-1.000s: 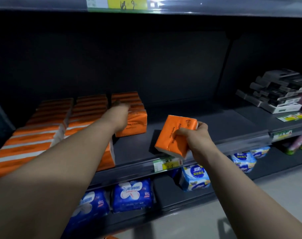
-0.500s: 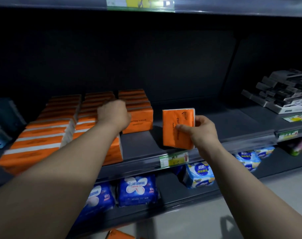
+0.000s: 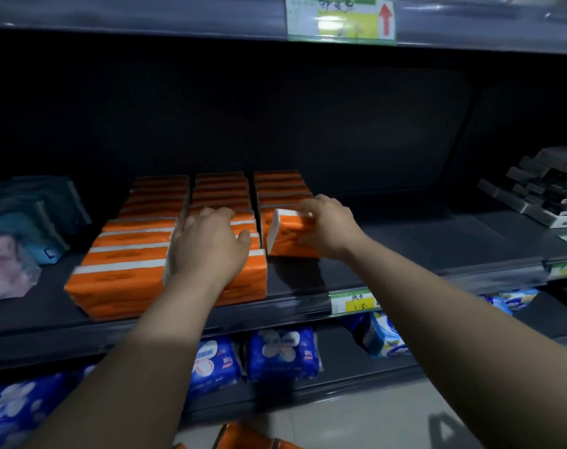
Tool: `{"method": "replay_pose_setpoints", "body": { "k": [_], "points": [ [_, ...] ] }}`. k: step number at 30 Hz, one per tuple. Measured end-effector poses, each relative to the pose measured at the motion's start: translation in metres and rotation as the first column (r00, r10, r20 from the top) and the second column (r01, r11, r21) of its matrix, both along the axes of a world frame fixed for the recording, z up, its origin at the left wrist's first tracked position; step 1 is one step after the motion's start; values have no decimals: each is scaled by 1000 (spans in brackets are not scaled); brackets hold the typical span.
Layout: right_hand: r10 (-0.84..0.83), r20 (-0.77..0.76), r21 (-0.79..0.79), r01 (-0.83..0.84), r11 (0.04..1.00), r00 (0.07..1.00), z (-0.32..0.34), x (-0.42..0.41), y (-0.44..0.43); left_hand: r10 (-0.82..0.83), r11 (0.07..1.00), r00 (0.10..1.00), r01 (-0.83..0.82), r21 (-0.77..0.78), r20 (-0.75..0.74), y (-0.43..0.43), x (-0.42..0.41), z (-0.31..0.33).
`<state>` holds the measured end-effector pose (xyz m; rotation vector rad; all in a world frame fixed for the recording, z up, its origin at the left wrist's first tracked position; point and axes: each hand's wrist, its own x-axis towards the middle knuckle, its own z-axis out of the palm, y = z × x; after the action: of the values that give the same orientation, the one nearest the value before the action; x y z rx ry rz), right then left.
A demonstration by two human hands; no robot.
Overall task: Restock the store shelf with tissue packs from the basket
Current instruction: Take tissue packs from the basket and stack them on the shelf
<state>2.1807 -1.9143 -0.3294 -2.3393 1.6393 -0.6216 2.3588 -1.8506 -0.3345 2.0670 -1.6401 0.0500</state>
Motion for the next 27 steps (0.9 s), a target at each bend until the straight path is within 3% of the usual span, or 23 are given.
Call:
{"method": "replay_pose_setpoints", "body": {
  "k": [10, 18, 24, 27],
  "points": [
    [-75, -179, -138, 51, 989, 981, -26, 19, -33, -31, 999, 997, 30, 16, 70, -6, 2, -12],
    [-70, -141, -160, 47, 986, 988, -27, 9, -25, -40, 999, 998, 39, 18, 43, -5, -1, -8],
    [-55, -13, -220, 51, 974, 998, -12, -32, 10, -103, 995, 994, 103, 8, 31, 4, -25, 4],
    [-102, -54, -195, 89, 977, 993, -12, -63, 31, -159, 987, 986, 159, 3, 47, 12, -47, 10]
  ]
}}
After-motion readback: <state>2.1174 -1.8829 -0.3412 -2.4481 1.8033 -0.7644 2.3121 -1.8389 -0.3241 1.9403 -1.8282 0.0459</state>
